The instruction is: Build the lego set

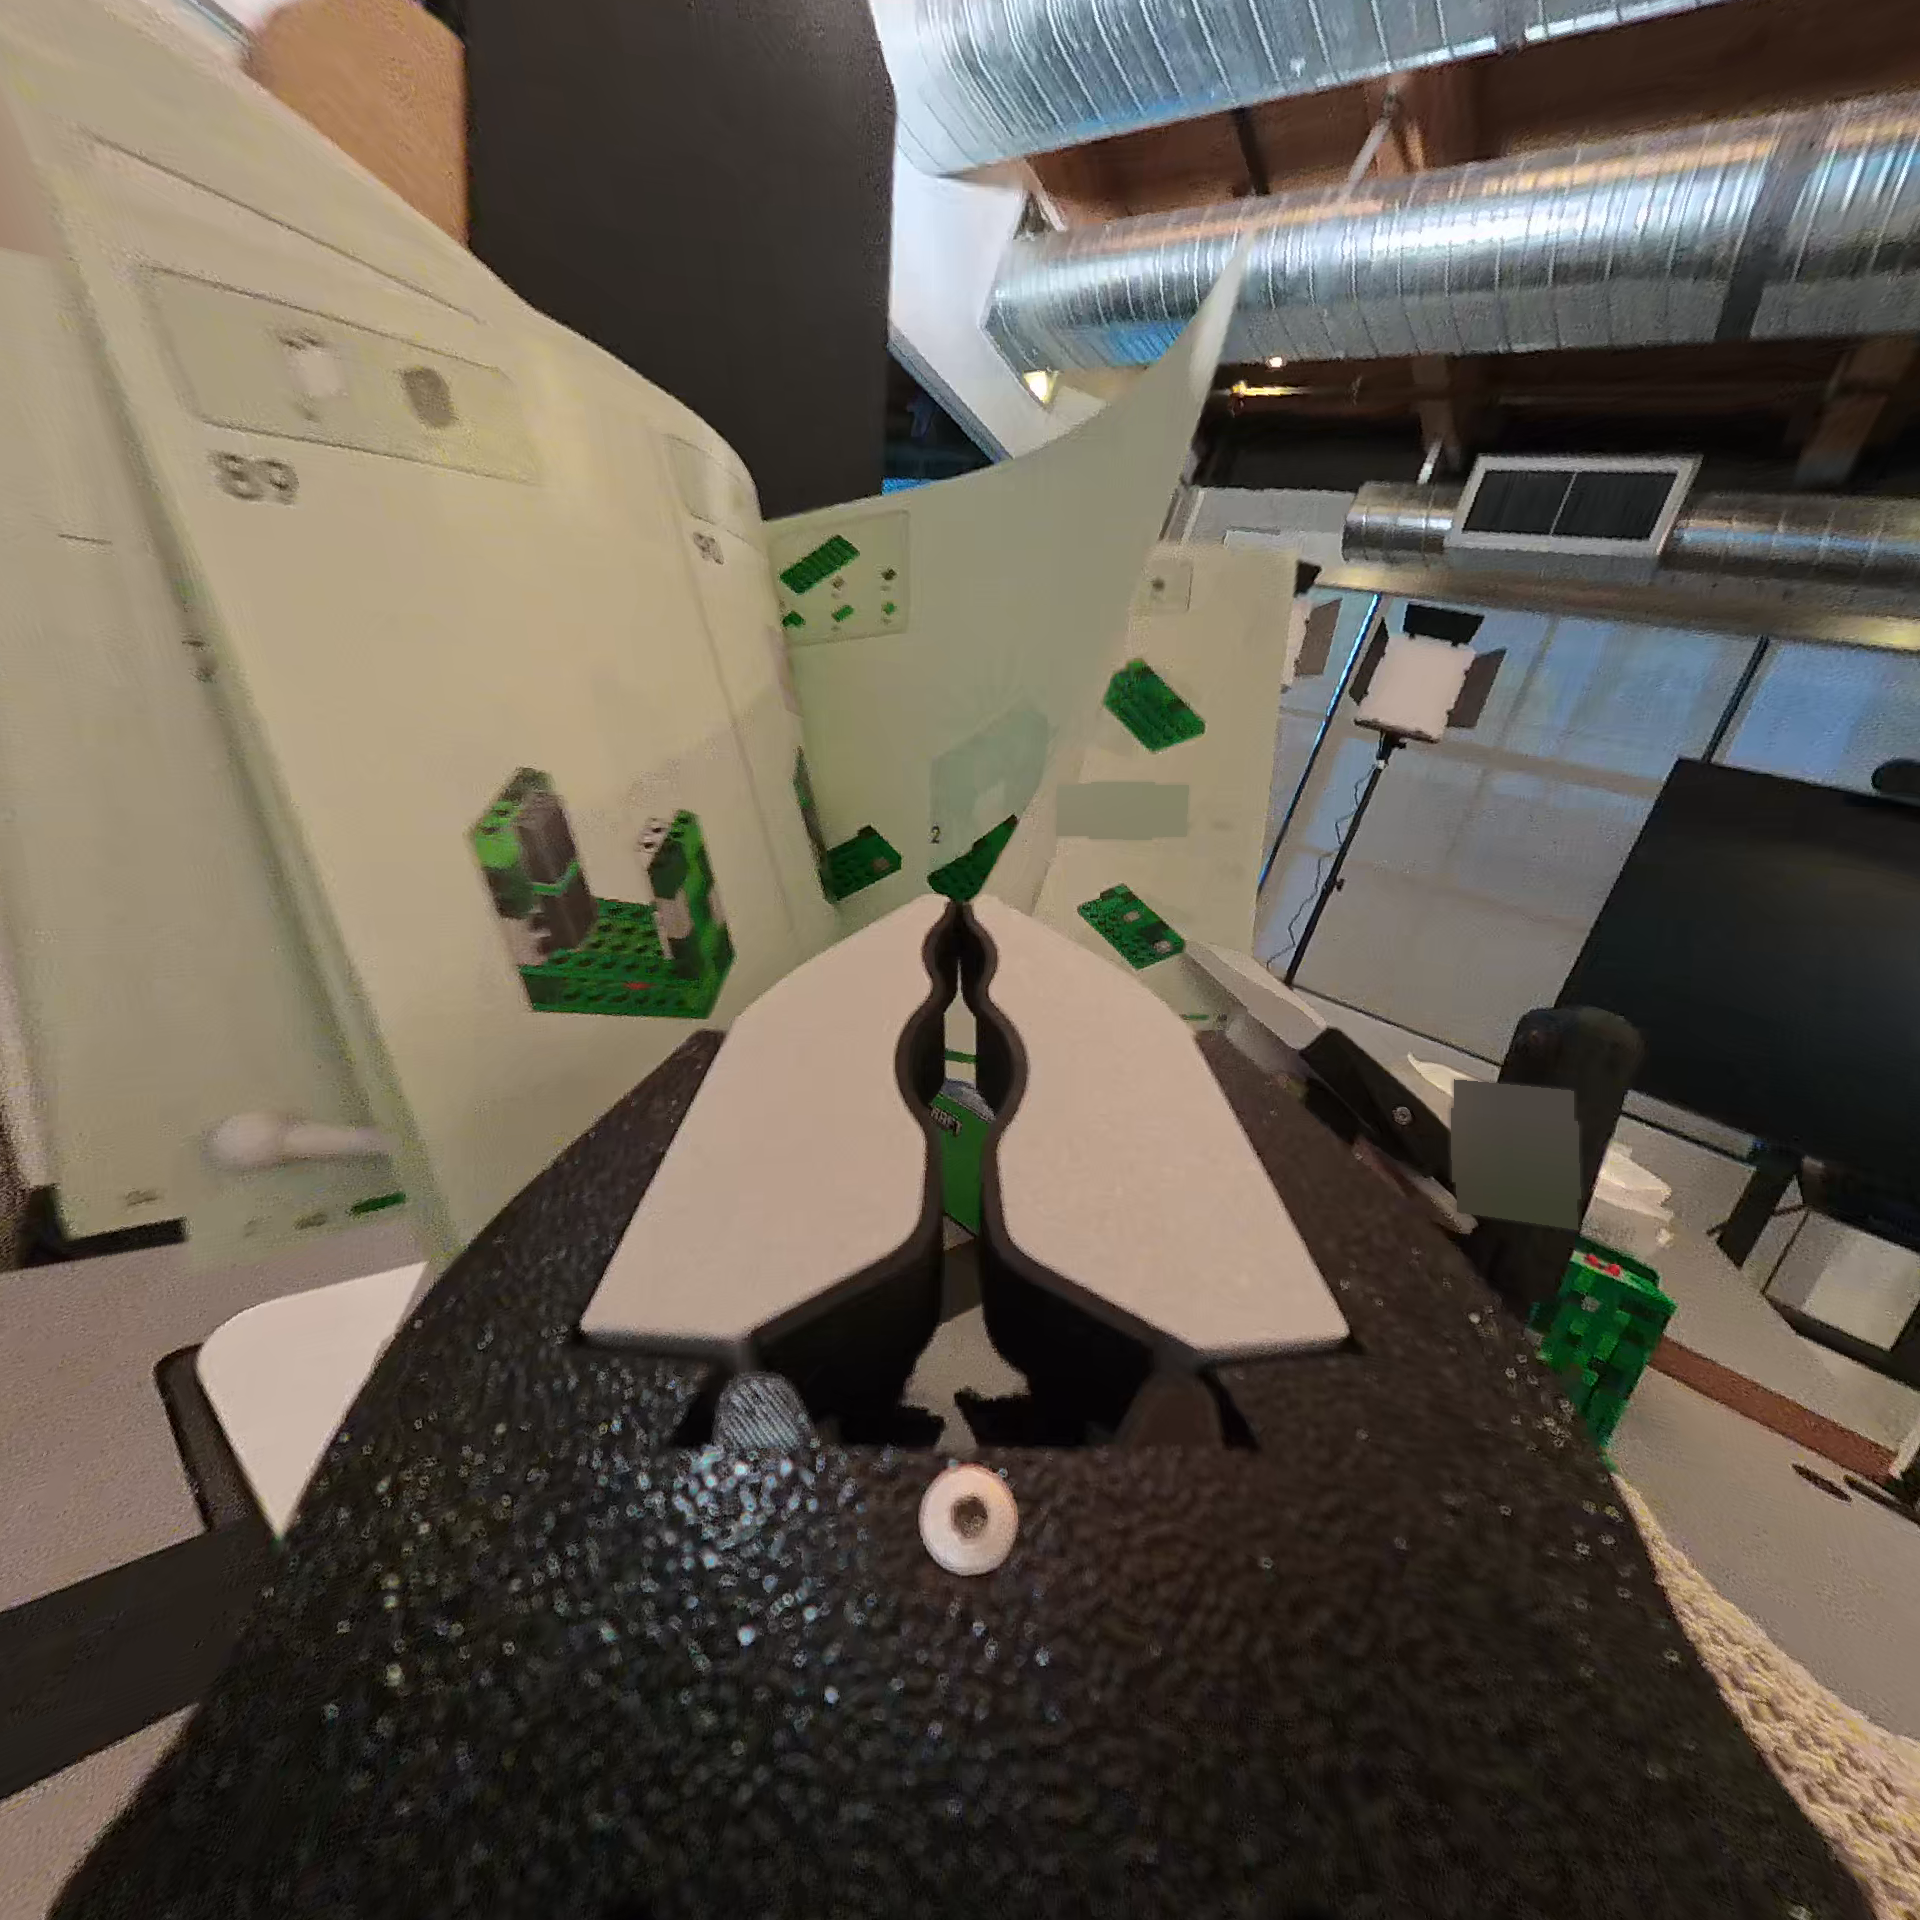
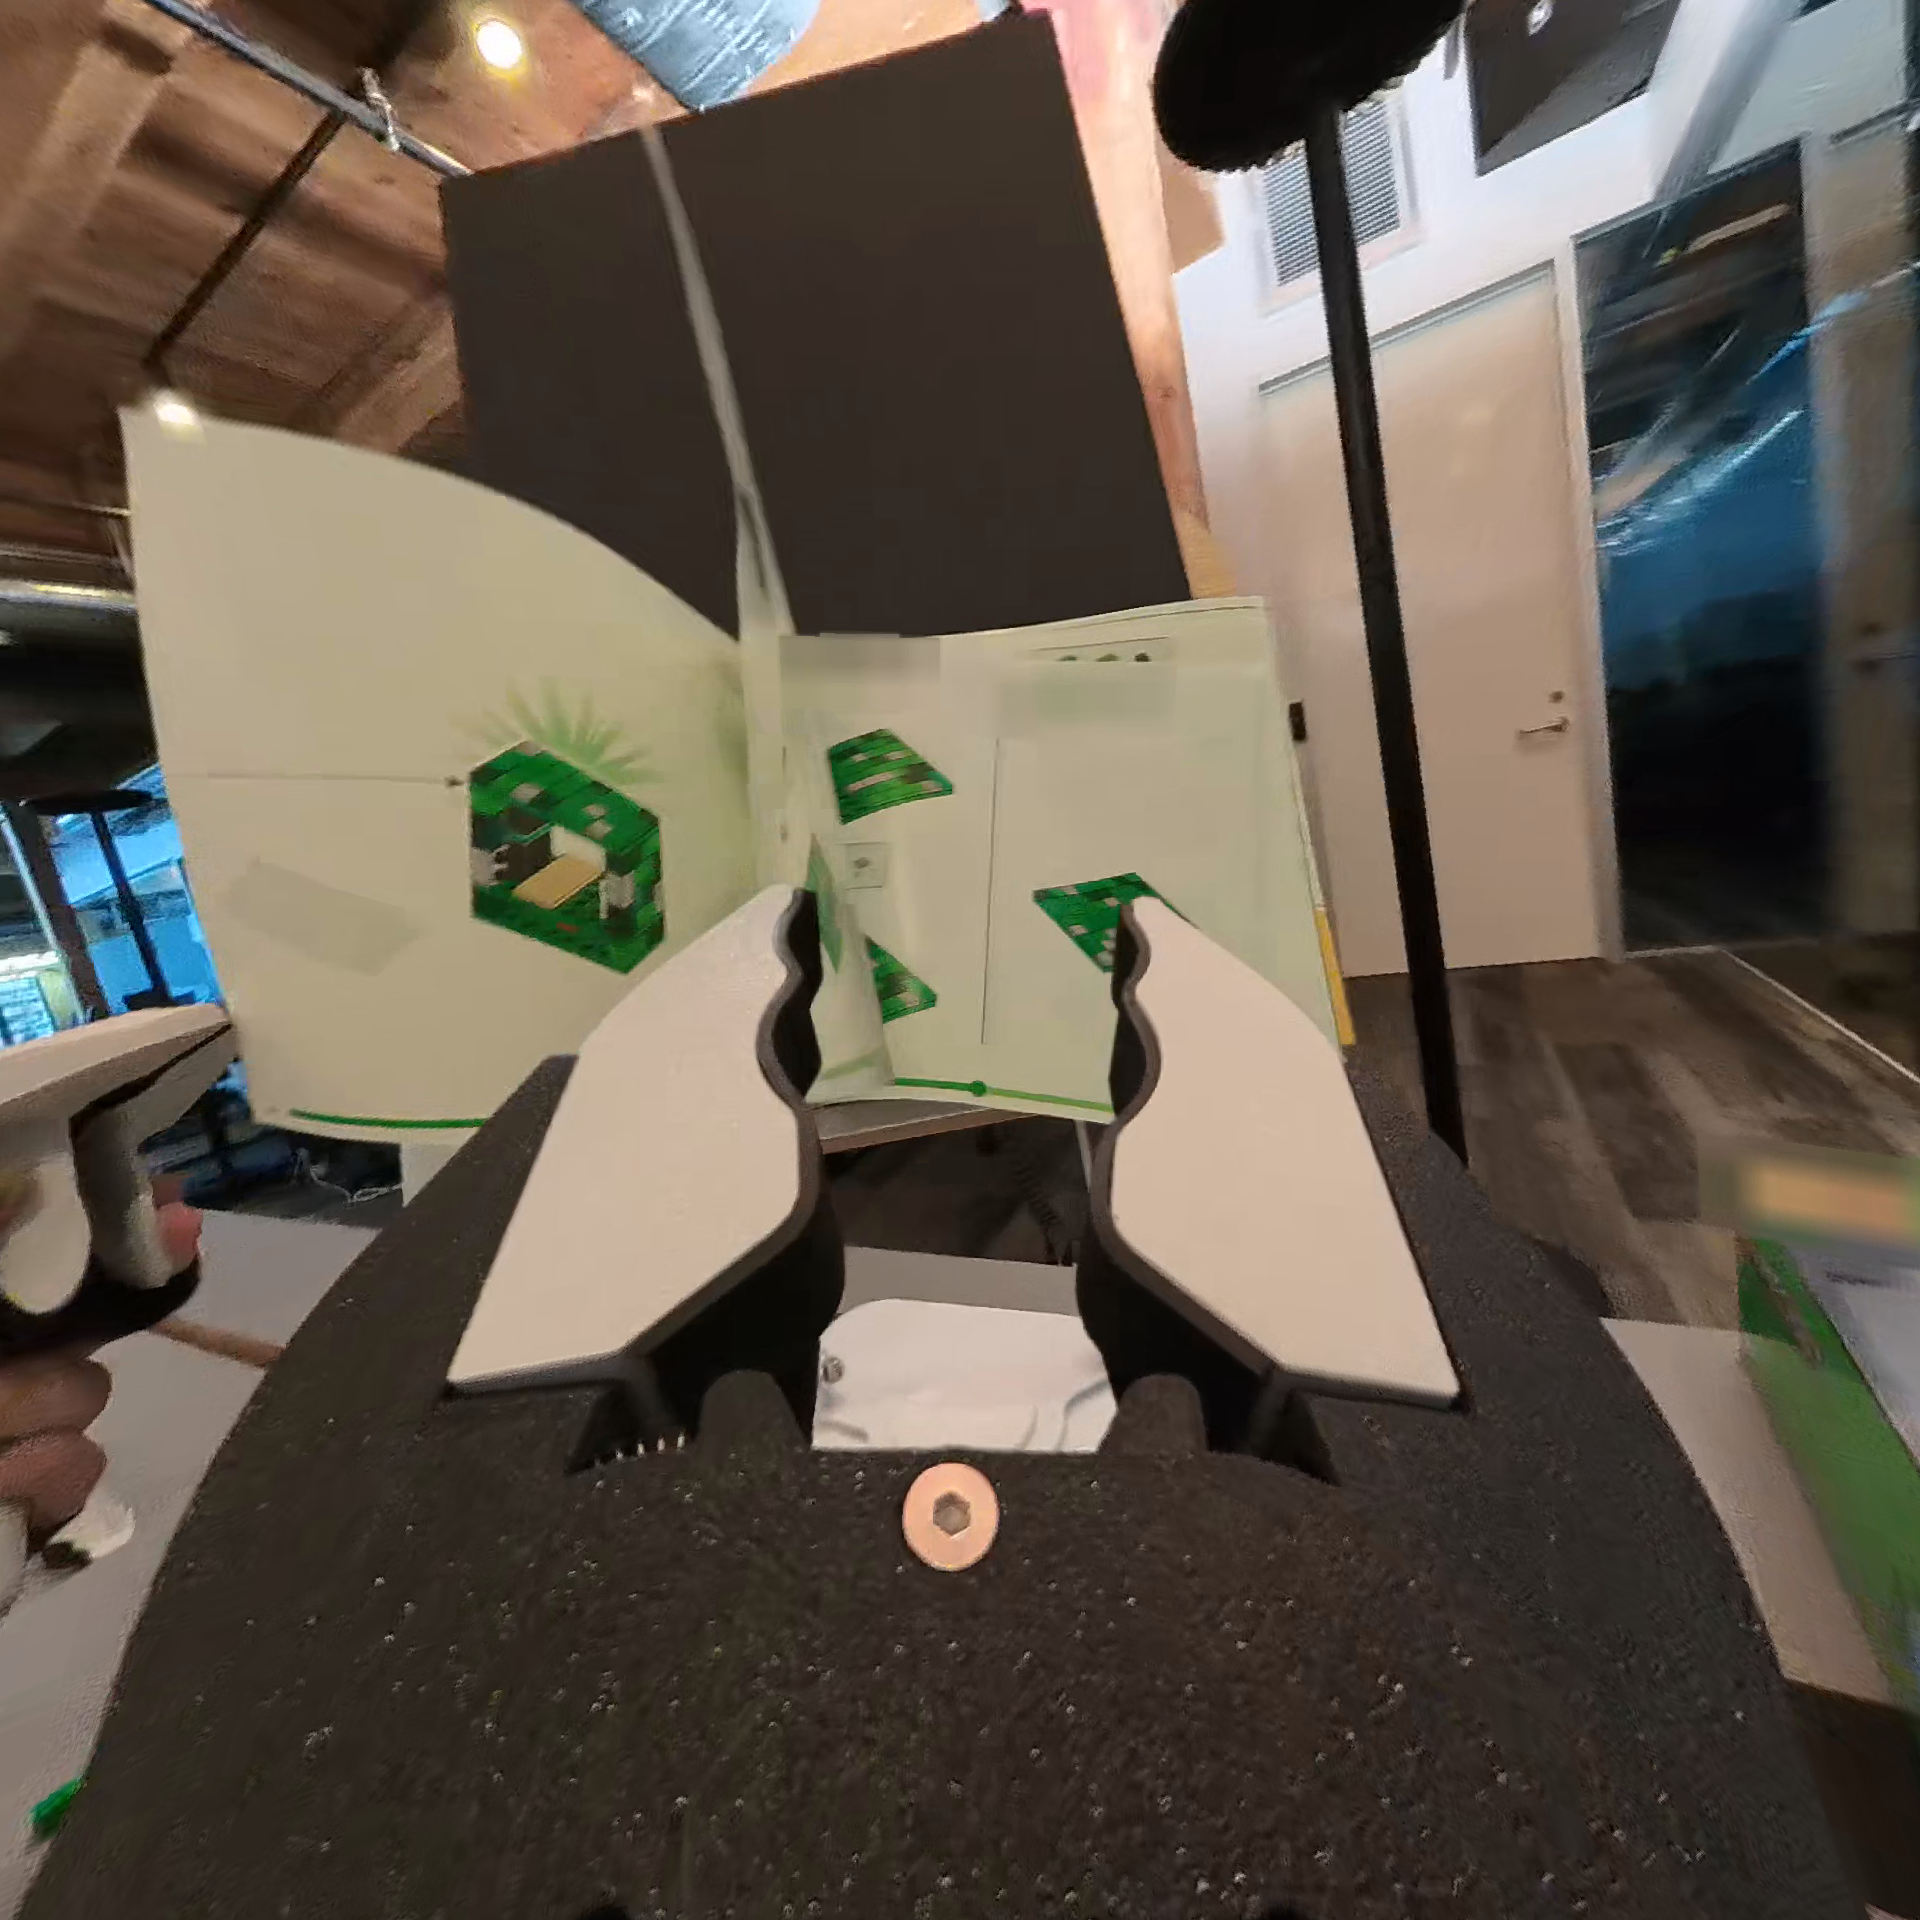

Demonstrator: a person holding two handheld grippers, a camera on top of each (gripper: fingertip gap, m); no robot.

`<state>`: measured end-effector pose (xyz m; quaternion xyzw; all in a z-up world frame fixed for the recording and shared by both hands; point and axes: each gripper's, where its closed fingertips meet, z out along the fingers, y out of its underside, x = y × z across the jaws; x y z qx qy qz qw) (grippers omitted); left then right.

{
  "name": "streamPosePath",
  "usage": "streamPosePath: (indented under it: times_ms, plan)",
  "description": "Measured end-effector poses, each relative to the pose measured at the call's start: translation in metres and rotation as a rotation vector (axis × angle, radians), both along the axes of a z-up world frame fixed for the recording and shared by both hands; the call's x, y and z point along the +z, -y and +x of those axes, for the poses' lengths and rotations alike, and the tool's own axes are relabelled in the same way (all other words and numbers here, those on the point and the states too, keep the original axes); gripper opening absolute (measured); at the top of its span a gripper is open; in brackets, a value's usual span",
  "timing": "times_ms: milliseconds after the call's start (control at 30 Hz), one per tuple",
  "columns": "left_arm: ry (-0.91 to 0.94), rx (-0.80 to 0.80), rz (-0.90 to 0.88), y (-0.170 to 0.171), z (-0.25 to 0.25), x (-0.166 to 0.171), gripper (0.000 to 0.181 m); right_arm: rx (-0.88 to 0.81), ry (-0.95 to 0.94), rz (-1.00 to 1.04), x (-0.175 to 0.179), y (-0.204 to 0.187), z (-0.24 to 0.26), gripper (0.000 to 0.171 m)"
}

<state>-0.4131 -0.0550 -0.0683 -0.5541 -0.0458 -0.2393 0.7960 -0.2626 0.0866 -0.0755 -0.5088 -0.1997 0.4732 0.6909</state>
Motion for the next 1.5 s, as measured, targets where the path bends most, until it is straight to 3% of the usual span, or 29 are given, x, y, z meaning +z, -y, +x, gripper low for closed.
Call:
streamPosePath:
  times_ms: [400, 733, 1500]
  plan:
    - [0.003, -0.003, -0.008, 0.003, -0.005, -0.003, 0.0, -0.025, 0.017, -0.023, -0.004, -0.005, 0.0, 0.054]
    - [0.012, -0.007, 0.007, 0.005, -0.006, -0.001, 0.0, -0.229, 0.006, -0.015, -0.003, -0.02, 0.024, 0.053]
    - [0.024, -0.011, 0.032, 0.006, -0.006, 0.002, 0.0, -0.208, -0.004, 0.007, 0.0, -0.017, 0.023, 0.047]
